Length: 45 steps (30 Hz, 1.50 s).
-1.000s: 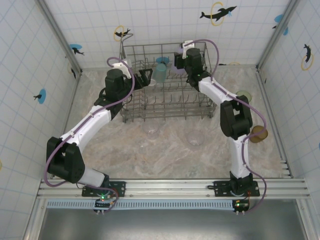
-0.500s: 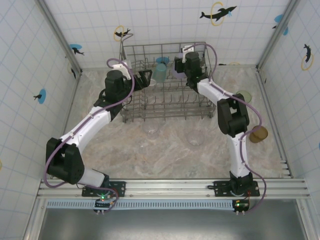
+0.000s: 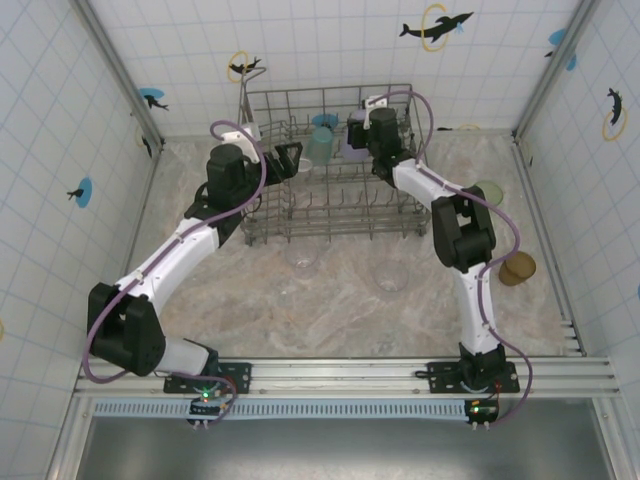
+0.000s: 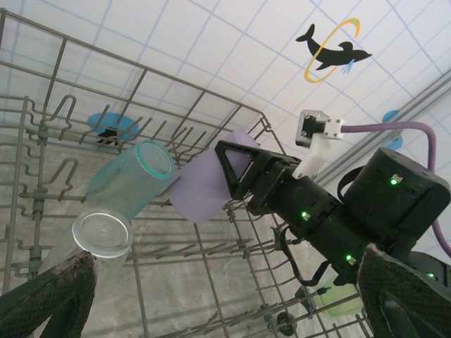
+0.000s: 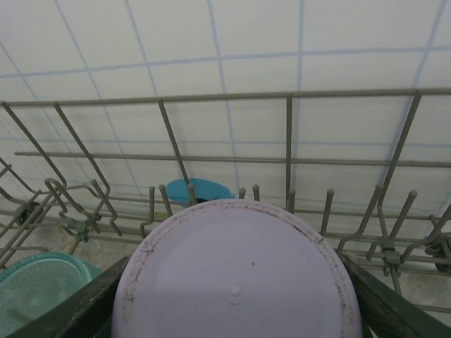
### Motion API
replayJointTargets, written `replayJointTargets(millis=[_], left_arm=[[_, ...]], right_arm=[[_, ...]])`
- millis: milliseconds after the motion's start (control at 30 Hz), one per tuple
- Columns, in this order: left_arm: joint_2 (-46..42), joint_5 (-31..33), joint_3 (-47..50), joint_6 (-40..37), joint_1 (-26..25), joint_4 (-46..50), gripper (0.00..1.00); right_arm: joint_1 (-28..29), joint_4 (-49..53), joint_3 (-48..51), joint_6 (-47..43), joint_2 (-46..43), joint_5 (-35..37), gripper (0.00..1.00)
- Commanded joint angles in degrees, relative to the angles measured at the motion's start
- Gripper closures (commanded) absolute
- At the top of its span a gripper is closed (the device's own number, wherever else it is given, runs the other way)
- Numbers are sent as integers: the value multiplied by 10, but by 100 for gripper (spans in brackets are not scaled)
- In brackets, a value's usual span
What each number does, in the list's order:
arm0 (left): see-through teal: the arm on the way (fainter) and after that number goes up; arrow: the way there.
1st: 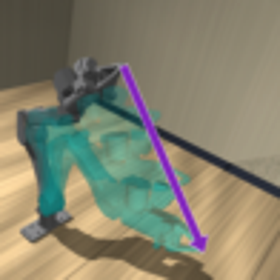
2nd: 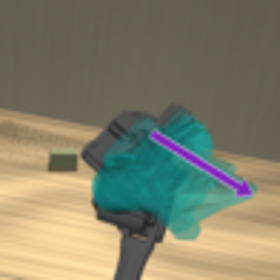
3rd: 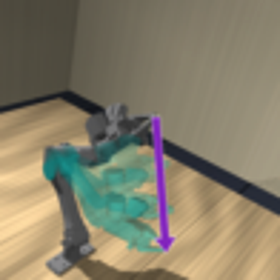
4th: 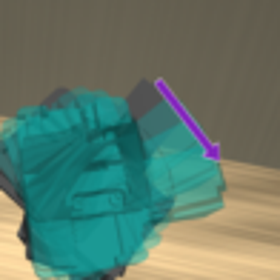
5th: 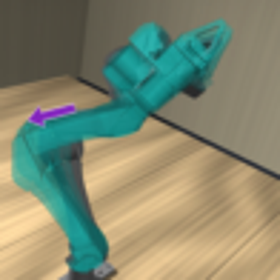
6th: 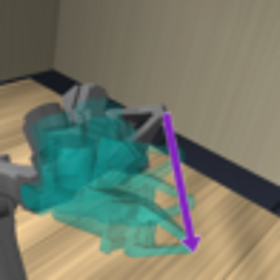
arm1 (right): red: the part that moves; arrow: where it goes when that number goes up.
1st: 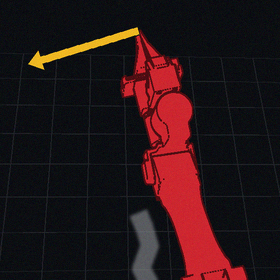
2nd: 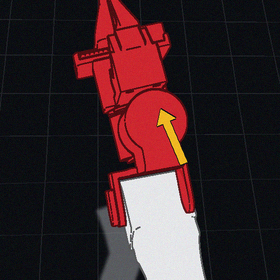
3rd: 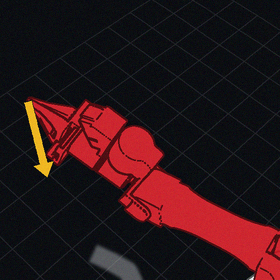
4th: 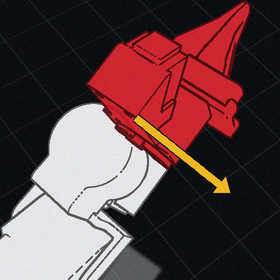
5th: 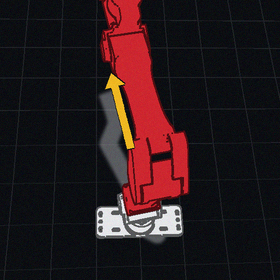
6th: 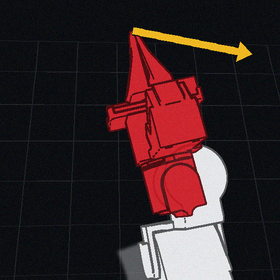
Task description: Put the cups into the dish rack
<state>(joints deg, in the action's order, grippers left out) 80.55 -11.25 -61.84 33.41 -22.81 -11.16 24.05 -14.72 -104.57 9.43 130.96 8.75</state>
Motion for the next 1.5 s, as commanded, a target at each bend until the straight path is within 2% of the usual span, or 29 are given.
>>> replayJointTargets(millis=[0,167,233,533,600,767,1467], left_arm=[[-11,7,7,5,3,-4,2],[-11,7,8,6,3,-4,2],[-11,4,7,6,3,-4,2],[-15,-5,3,20,3,-3,2],[-17,-9,-2,25,3,2,2],[-28,-19,-10,37,3,-5,2],[-101,-15,54,64,3,21,2]], right_arm=[[4,-24,-4,15,29,-9,71],[8,-10,-4,-8,42,1,69],[11,-4,-6,-22,43,7,64],[14,19,-7,-2,6,-5,21],[14,34,-18,10,-10,-11,0],[14,99,-70,19,-27,-23,0],[3,233,-60,10,-199,13,0]])
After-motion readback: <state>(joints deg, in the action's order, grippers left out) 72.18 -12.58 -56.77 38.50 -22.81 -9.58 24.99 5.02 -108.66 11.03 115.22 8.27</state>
